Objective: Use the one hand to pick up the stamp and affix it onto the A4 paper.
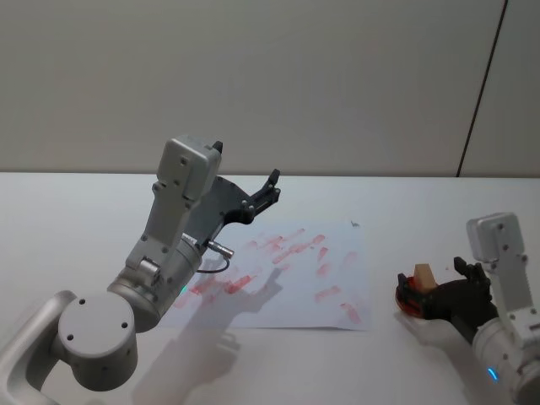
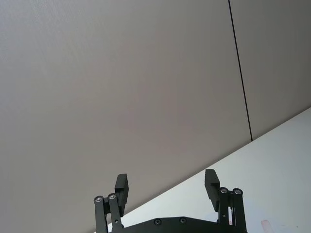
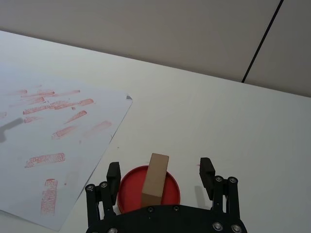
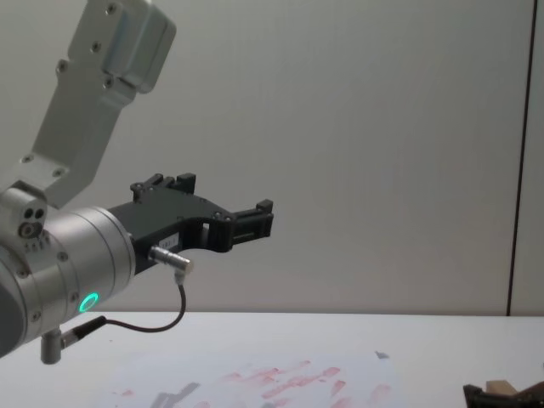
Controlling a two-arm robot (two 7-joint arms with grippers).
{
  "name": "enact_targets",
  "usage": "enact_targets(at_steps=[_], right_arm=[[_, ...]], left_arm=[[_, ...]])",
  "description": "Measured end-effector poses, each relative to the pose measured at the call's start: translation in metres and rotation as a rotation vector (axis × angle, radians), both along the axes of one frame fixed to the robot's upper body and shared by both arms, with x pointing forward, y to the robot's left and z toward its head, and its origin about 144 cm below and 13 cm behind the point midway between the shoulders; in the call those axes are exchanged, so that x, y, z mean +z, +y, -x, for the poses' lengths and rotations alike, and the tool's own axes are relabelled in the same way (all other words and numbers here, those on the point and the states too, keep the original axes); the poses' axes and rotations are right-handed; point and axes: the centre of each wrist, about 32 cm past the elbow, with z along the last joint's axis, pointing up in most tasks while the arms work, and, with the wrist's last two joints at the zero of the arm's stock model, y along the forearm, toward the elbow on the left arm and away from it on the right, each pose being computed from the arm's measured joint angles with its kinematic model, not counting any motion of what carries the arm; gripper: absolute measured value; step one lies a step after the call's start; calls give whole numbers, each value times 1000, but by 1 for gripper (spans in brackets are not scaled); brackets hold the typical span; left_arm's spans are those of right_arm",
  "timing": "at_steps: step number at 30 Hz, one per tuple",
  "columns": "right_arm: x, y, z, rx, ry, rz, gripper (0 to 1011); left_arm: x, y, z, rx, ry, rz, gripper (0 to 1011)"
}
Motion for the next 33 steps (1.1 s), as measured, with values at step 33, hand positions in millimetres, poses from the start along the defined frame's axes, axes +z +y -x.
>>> enact_targets(at_steps=[33], right_arm=[[-7,17,-11,-14,86,-3,645]], left_arm=[[0,0,0,0,0,0,1003]])
